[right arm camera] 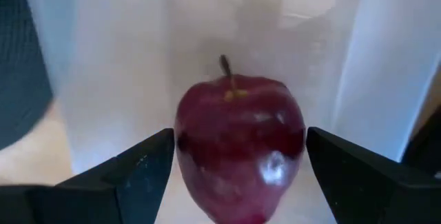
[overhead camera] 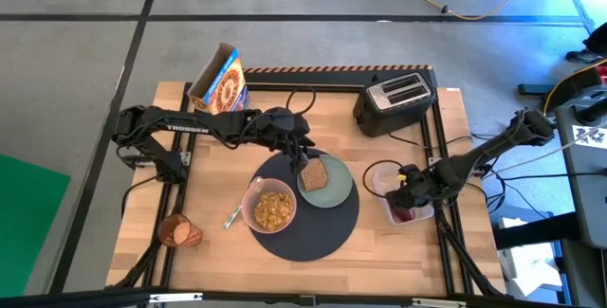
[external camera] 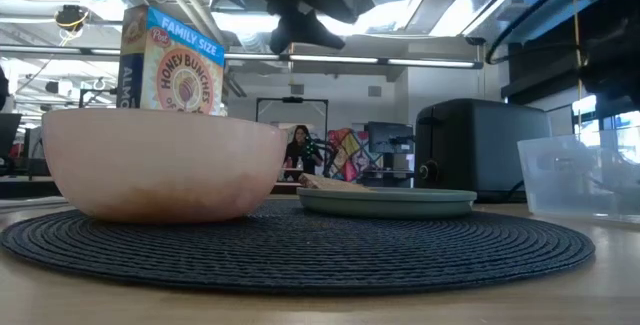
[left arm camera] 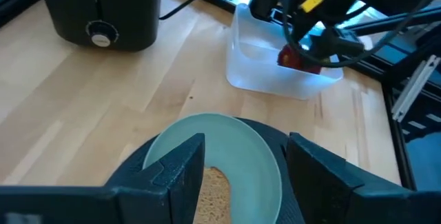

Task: Arrange a breakfast setting
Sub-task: Put the apple from the transparent bin on the blue plate

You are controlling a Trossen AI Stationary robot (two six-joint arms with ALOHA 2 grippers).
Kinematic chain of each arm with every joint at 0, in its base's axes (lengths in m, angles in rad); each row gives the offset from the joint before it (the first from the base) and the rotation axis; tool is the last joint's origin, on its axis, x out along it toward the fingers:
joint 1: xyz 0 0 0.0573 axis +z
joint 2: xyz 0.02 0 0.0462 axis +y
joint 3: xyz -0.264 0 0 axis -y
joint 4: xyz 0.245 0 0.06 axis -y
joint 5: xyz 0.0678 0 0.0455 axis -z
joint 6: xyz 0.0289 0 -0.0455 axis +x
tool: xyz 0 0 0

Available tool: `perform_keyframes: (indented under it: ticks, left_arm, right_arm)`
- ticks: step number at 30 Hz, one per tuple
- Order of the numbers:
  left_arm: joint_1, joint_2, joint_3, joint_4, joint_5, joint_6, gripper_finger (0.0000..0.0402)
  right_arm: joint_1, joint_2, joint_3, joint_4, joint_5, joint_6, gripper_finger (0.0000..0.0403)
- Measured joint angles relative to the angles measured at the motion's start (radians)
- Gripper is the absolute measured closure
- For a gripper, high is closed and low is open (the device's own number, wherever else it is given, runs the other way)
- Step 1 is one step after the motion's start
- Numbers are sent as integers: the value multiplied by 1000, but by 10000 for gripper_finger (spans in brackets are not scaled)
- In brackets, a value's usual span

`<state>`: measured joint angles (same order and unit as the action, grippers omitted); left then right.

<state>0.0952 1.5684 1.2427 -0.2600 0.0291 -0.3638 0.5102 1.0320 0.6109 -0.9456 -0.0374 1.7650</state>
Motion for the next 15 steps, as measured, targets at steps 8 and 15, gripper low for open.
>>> perform_keyframes:
  ticks: [8,15]
  left_arm:
    - [0,0,0,0,14,-16,171]
    - [3,0,0,0,14,-18,144]
  right_arm:
    - [0,-2,-52,101,12,1,83]
    - [0,-4,-114,182,26,-21,83]
